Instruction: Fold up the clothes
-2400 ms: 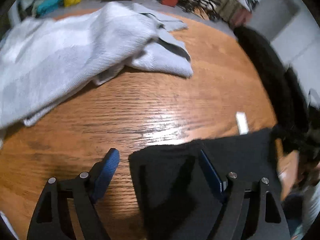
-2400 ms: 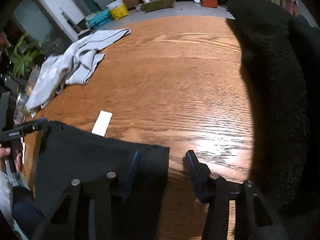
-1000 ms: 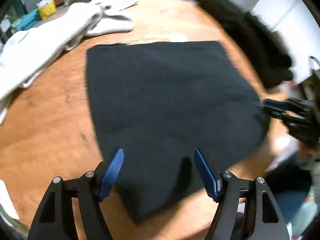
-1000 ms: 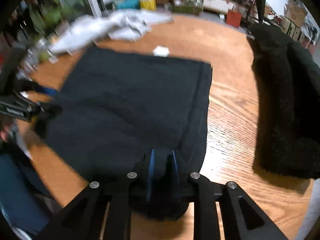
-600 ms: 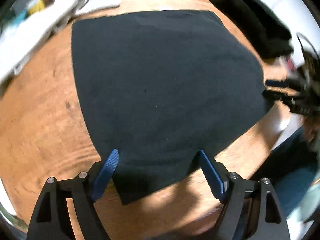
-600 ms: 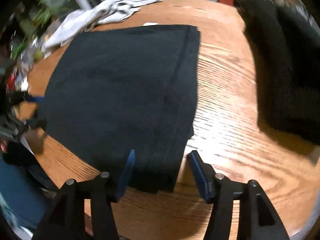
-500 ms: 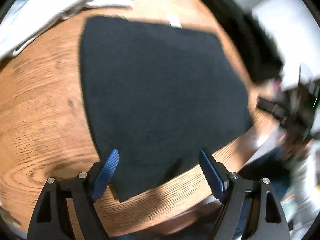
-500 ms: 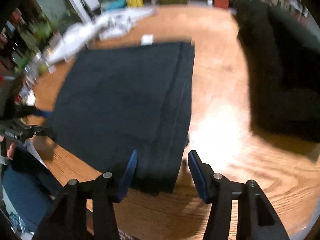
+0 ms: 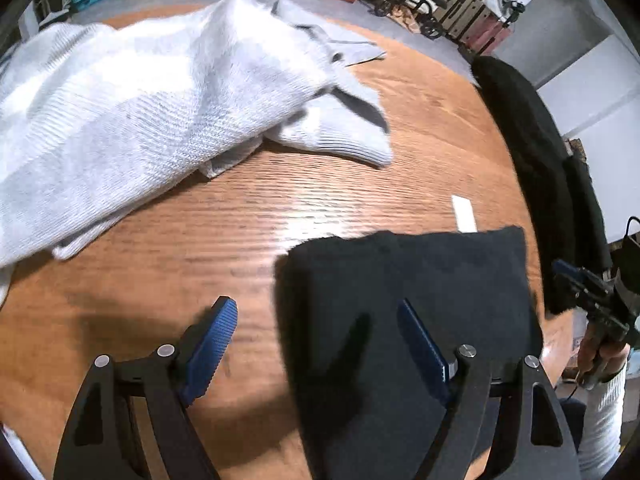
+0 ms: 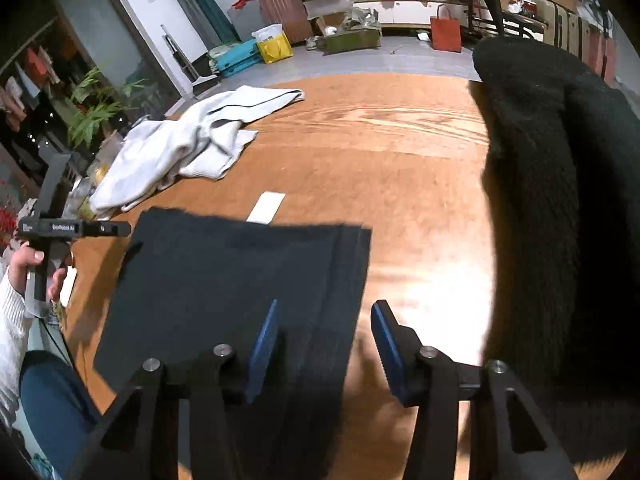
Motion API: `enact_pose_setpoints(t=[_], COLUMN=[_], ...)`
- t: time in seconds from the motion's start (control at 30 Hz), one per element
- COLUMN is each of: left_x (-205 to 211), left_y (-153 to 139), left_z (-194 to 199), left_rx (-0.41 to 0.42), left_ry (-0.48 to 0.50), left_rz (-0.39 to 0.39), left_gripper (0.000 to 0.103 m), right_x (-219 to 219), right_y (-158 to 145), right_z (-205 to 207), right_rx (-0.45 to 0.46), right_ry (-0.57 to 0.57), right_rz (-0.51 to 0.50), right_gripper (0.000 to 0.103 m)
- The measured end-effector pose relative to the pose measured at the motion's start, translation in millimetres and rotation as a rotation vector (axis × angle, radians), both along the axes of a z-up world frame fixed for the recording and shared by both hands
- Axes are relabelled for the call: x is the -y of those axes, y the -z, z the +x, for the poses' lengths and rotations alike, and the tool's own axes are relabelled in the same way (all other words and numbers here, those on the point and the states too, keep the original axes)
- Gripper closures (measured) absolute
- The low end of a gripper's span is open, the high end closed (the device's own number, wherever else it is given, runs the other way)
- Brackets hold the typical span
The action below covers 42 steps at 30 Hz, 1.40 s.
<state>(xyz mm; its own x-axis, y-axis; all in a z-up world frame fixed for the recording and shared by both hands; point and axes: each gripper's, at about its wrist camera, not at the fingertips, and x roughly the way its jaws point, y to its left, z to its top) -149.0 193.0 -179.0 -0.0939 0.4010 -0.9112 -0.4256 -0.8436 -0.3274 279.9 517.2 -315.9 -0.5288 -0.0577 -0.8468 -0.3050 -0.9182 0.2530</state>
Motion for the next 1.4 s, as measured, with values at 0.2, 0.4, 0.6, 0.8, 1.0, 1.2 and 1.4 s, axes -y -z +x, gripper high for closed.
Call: enact_pose_setpoints(t=[0.2,0.4,0.6,0.8,1.0,1.2,1.4], left_x=[-12.8,-38.3,-27.9,-1.1,5.9,1.7,19.3], left_y=[8.4,15.1,1.5,-17.4,-18.2,-36.8,-76.6], left_z=[-9.0,-5.0,5.2,8.9,4.5,21.2,47.1], left_rx=[-0.041,-0.028,-0.077,-0.058,-0.008,-0.074,-0.125], left_ry=[0.096,0.175,0.237,0.192,0.160,0.176,0.162], left_rz=[0.005,0.059,0.074,0.101,0.104,0.103,0.152], left_gripper=[0.021,0.021,0.021,0.022,0.079,0.089,0.090], right_x=[-22.3,-18.2,-4.7,4.0,2.2,11.7,34.7], right_y=[17.0,32.9,41.6,41.4,35.0,4.1,-36.1], right_z=[-21.7,-42.4,-61.5,-62.9,-63.2,-50.1,-17.6], right_rx=[0.026,0.053,0.059,0.052,0.033,-0.045,-0.152], right_ry=[-0.016,-0.065,-0.093,-0.117,-0.096,-0.088,-0.138], right_rz=[-0.010,-0.044,0.040,0.051,-0.038,-0.001,0.068], right_gripper=[0.045,0.045,0.045,0.055,0.082,0.083,0.084])
